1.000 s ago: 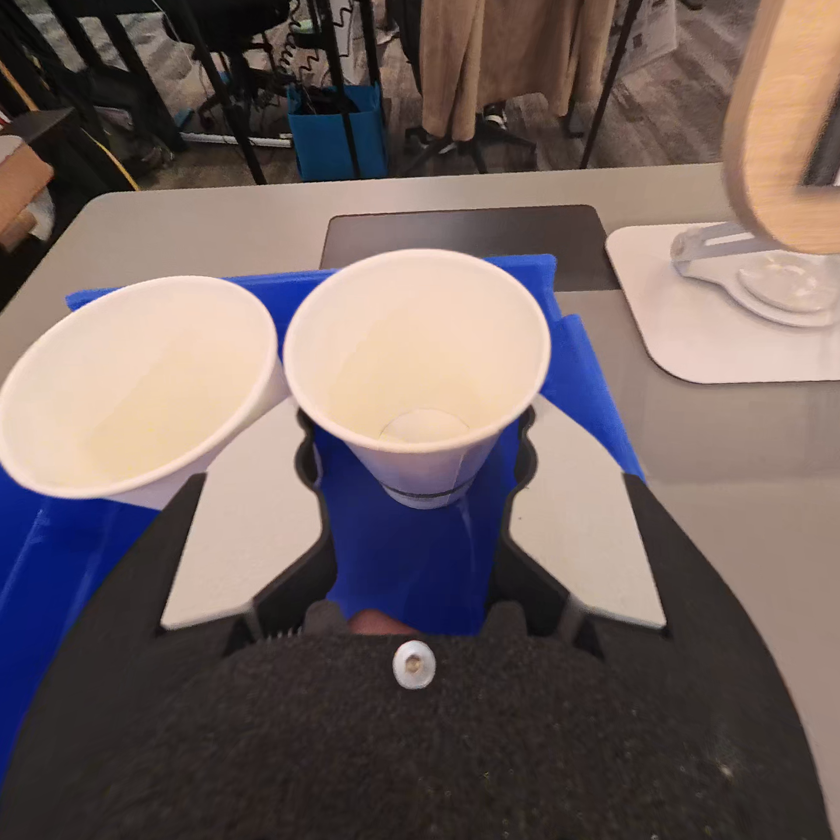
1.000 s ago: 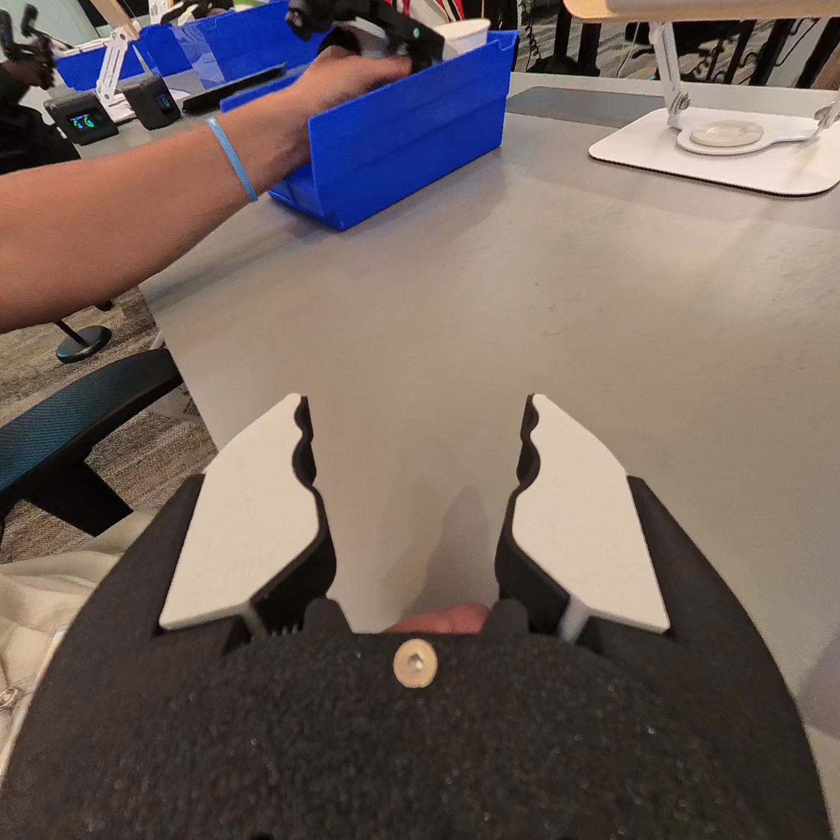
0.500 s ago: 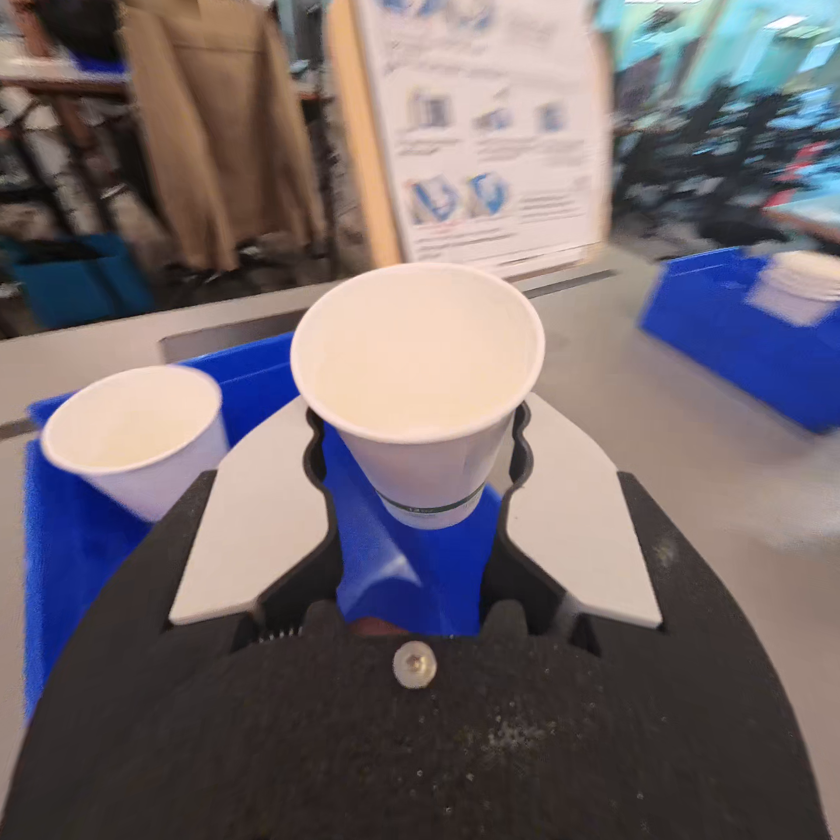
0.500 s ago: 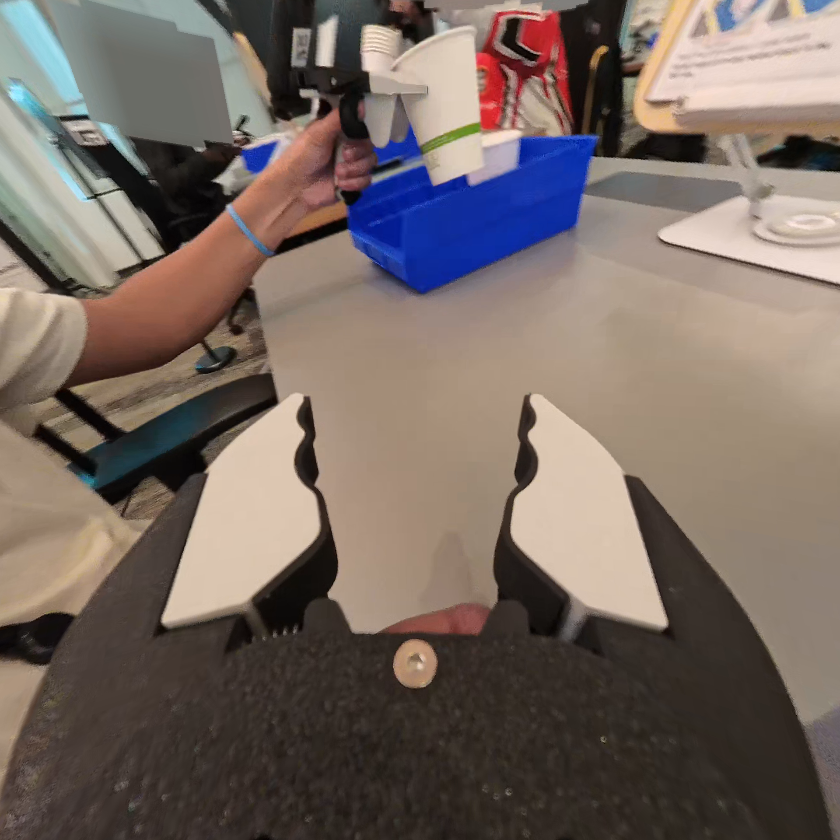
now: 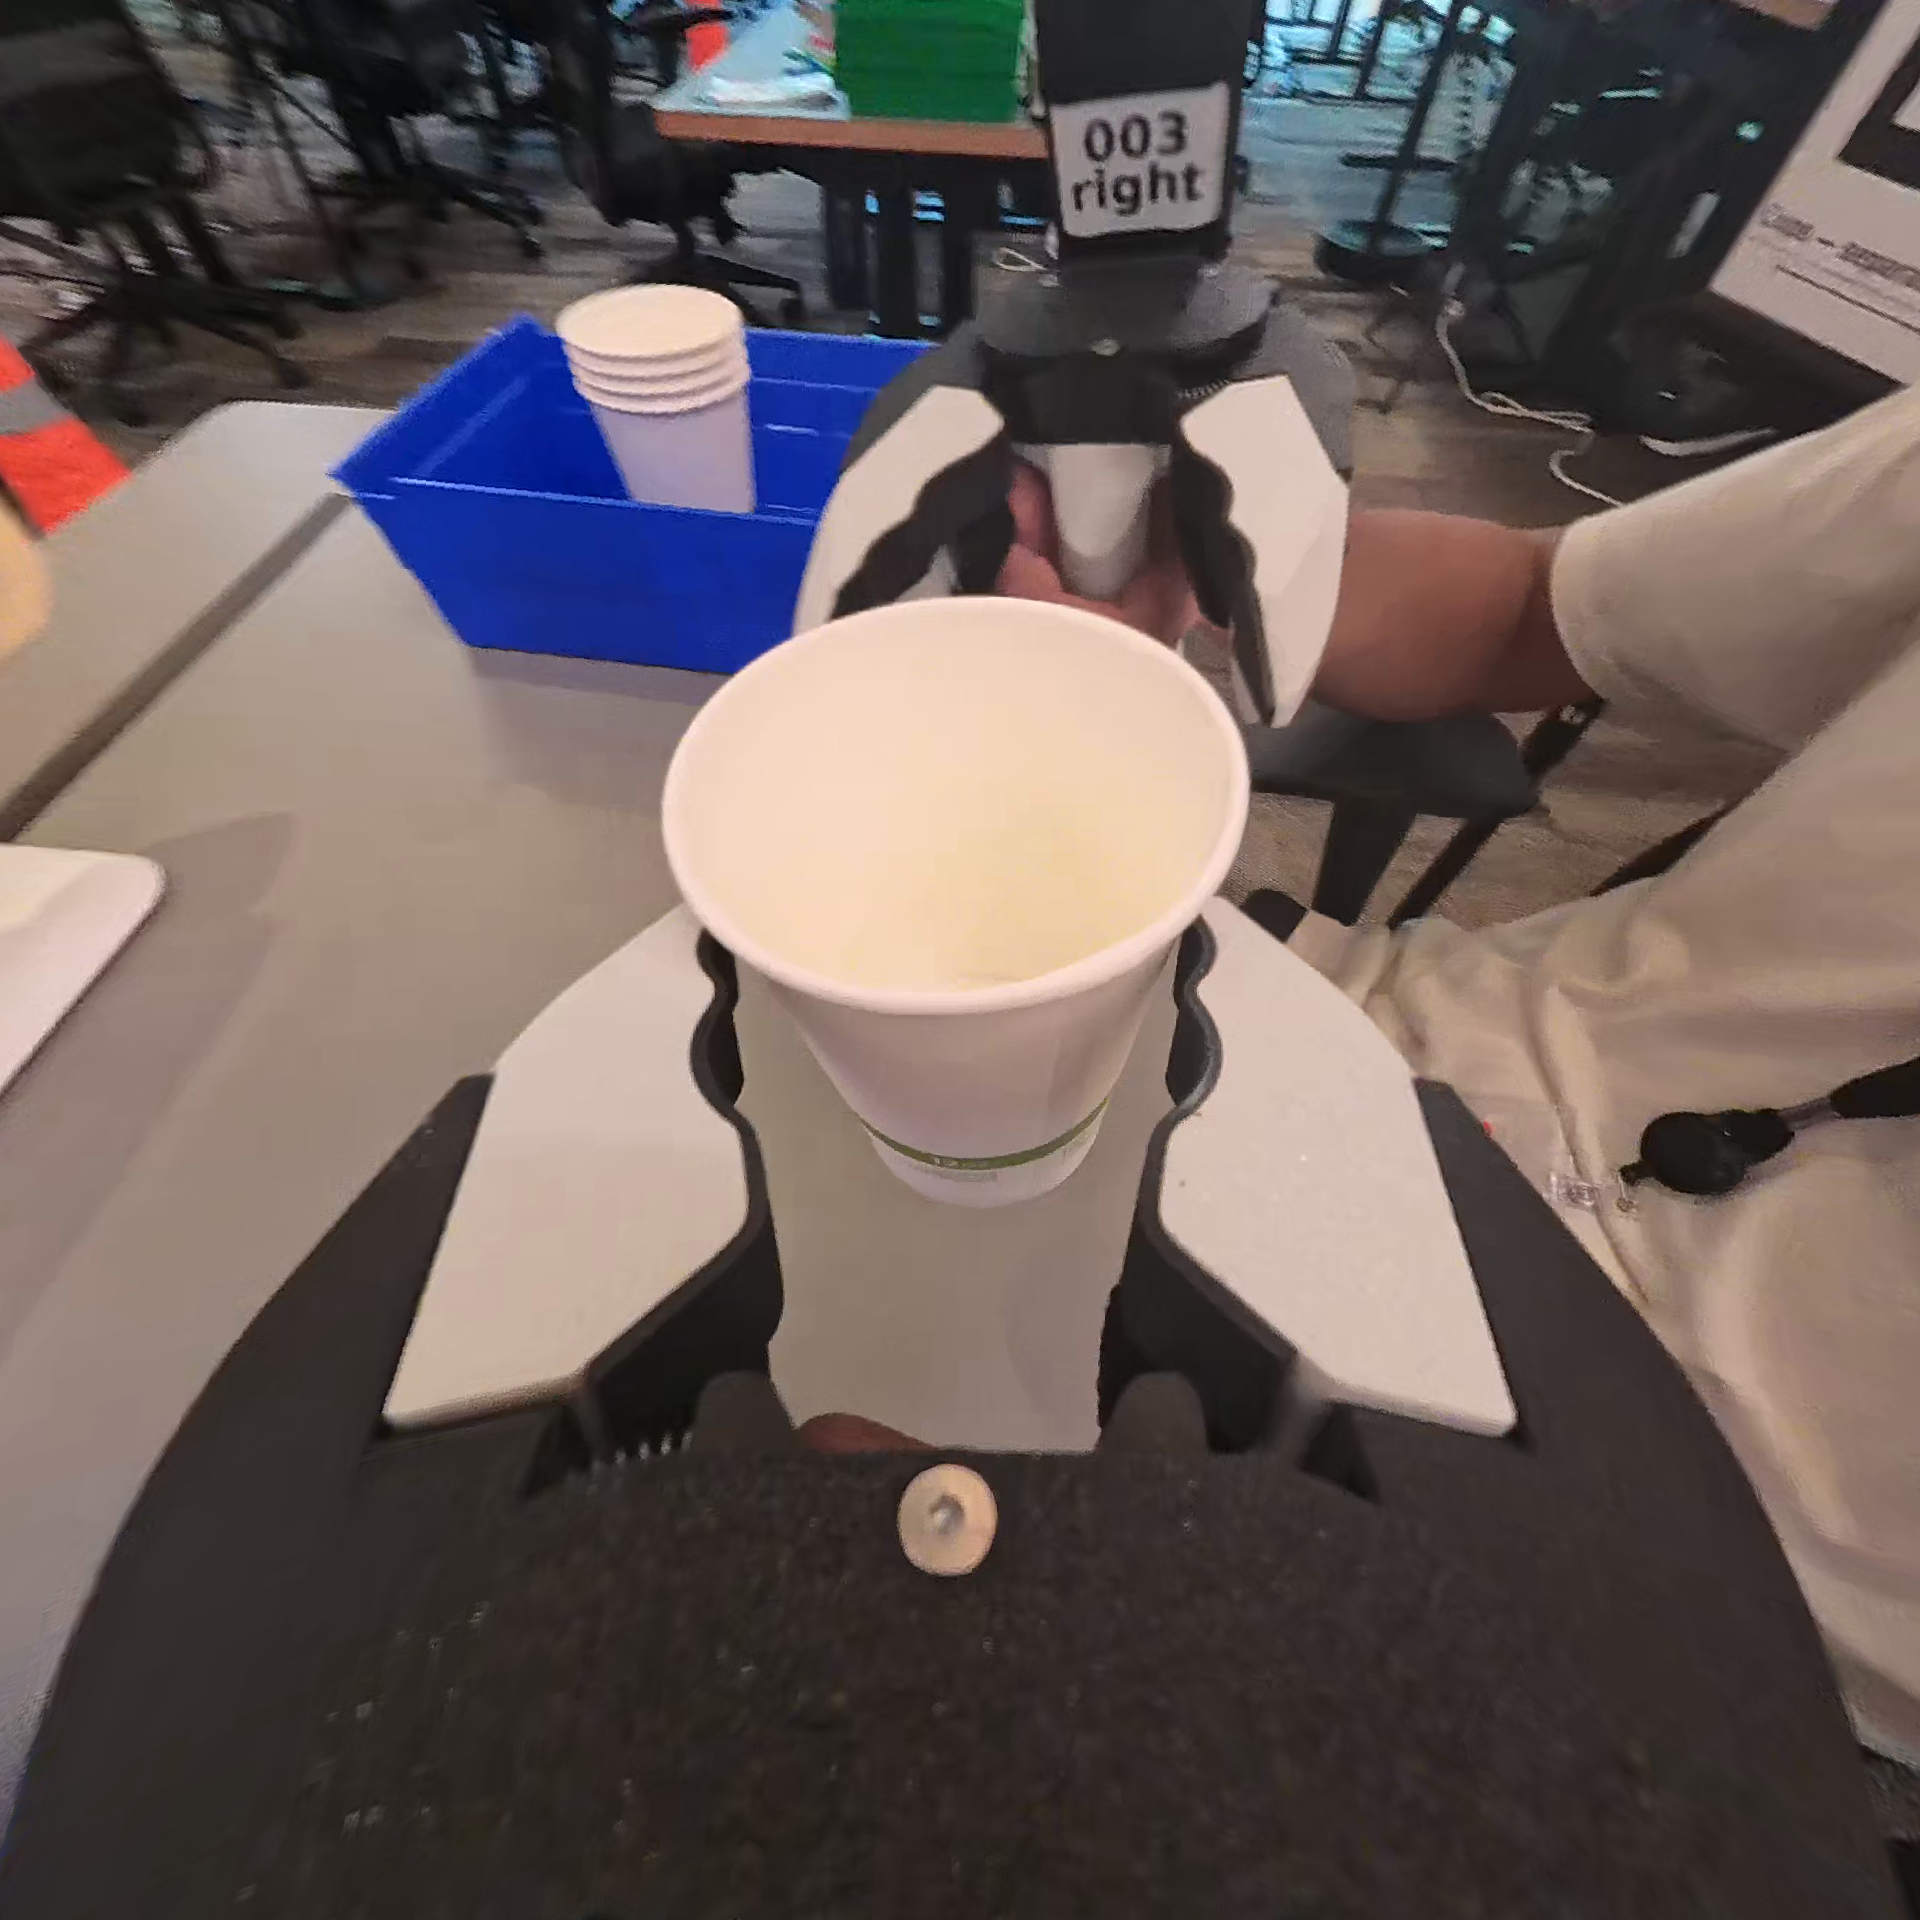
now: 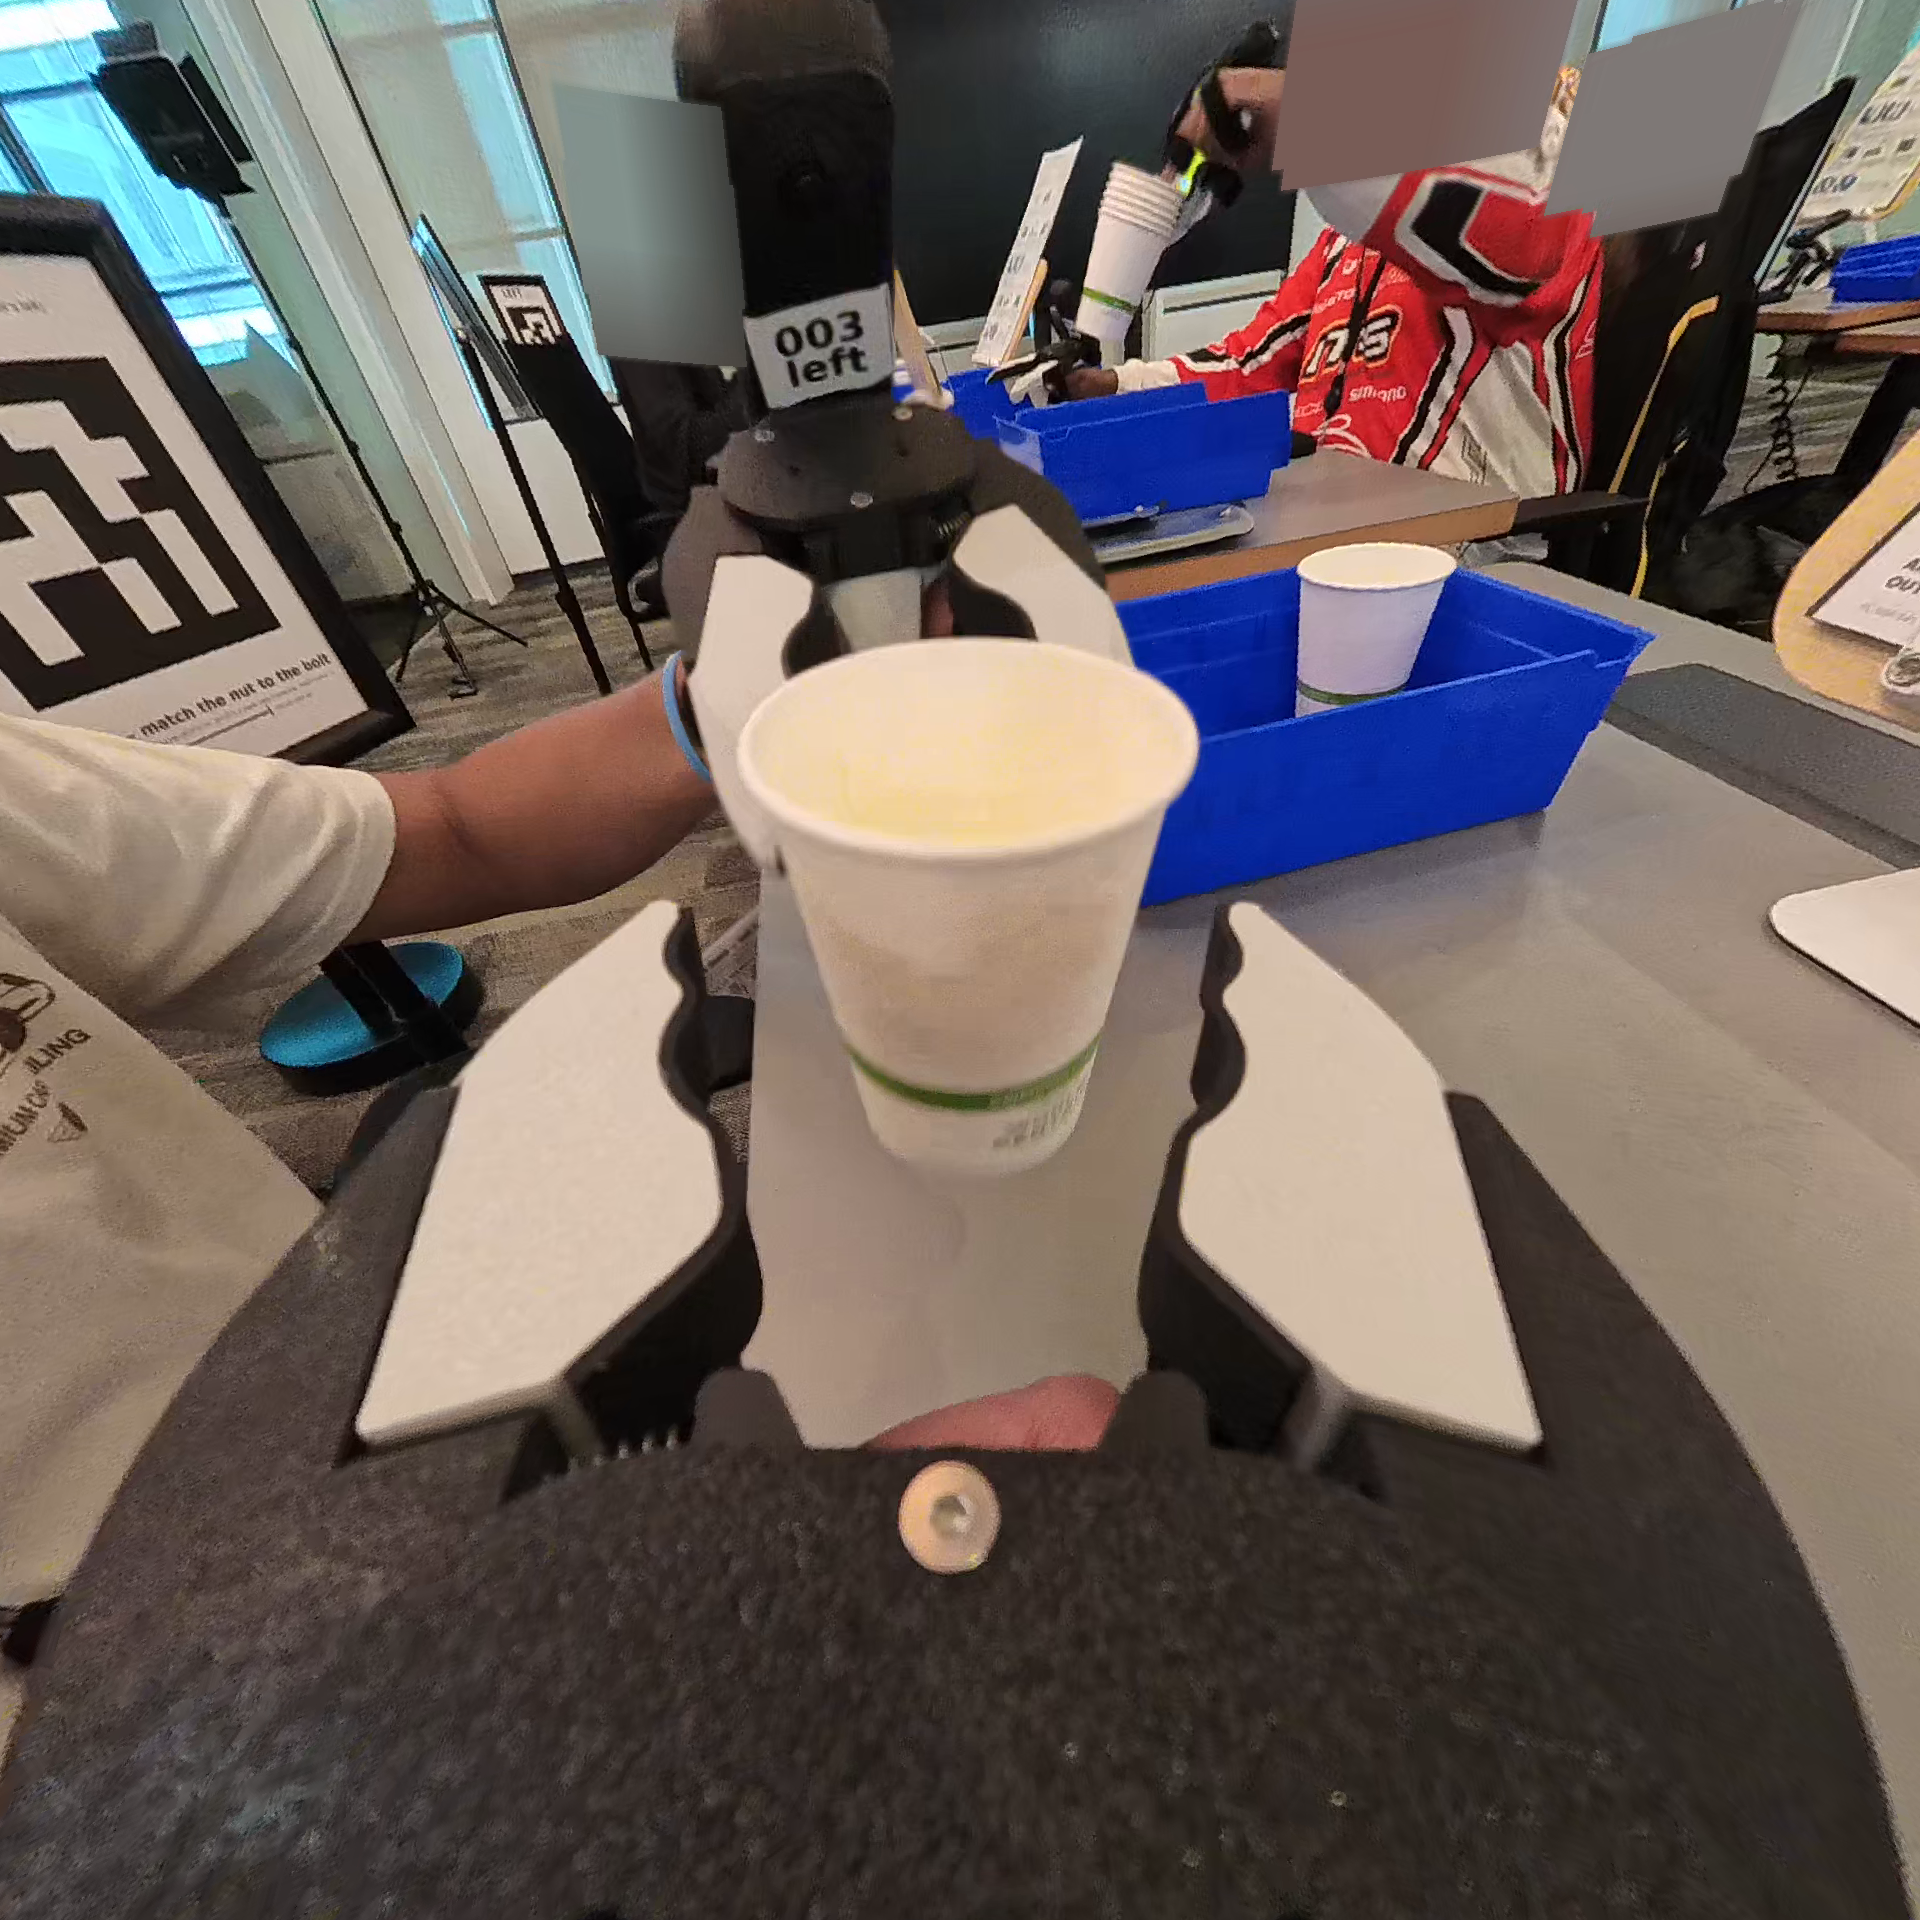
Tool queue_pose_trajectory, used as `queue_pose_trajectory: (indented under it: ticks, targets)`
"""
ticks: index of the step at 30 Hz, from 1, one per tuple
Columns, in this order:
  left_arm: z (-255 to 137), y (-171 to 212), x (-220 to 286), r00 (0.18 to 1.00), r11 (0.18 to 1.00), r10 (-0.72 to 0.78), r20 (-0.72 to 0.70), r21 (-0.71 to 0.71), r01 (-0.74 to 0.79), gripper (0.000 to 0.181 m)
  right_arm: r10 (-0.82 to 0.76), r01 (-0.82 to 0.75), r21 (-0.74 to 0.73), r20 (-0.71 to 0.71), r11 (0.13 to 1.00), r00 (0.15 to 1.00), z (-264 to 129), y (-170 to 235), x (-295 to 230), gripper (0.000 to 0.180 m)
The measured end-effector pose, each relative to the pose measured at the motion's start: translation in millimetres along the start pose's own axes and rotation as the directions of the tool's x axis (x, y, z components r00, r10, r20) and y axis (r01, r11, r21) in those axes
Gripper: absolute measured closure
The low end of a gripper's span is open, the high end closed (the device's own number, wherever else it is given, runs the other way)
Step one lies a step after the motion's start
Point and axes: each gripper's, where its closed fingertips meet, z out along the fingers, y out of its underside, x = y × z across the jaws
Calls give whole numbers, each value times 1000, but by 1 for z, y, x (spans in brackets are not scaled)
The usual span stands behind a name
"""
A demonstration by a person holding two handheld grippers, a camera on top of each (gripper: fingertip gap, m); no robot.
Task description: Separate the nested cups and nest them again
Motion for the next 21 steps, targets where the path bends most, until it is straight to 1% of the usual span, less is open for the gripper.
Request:
queue_pose_trajectory:
  ticks: [4, 6, 7, 11, 13, 14, 15, 16, 17, 18, 19, 21]
  targets:
    - [29, 2, 10, 996, 1000, 0, -89, -31, -3, 100, 12, -13, -25, -21, 1000, 1000, -3, 11, 5, 89]
    - [39, 2, 12, 994, 999, 7, -108, -50, -12, 100, 29, -29, -41, -9, 999, 1000, -4, 19, 6, 89]
    - [44, 4, 13, 993, 998, 9, -115, -66, -17, 100, 32, -31, -35, 15, 999, 999, -6, 21, 4, 96]
    - [51, 2, 12, 995, 998, -17, -103, -58, 11, 100, 49, -49, 8, 2, 999, 999, -15, 22, 8, 99]
    - [46, 0, 10, 998, 999, -22, -56, -29, 21, 90, 45, -44, 36, -45, 998, 998, -26, 19, 14, 99]
    - [40, -2, 11, 999, 999, -34, -25, 2, 34, 88, 40, -36, 49, -79, 998, 996, -35, 17, 18, 99]
    - [33, -4, 11, 999, 997, -50, 17, 51, 49, 89, 32, -23, 66, -131, 998, 991, -47, 13, 24, 99]
    - [26, -1, 9, 993, 993, -74, 92, 95, 65, 92, 19, -1, 92, -195, 996, 981, -64, 6, 31, 99]
    - [19, 5, 4, 975, 988, -109, 195, 127, 85, 94, 8, 27, 122, -277, 992, 961, -84, -3, 41, 99]
    - [13, 15, 0, 944, 981, -148, 295, 163, 103, 94, -2, 61, 142, -384, 988, 923, -109, -13, 54, 98]
    - [8, 27, -1, 903, 971, -194, 382, 203, 123, 99, -3, 97, 159, -507, 983, 862, -138, -25, 71, 99]
    - [2, 52, 6, 831, 955, -258, 493, 259, 143, 102, -8, 170, 148, -731, 974, 682, -203, -46, 105, 99]
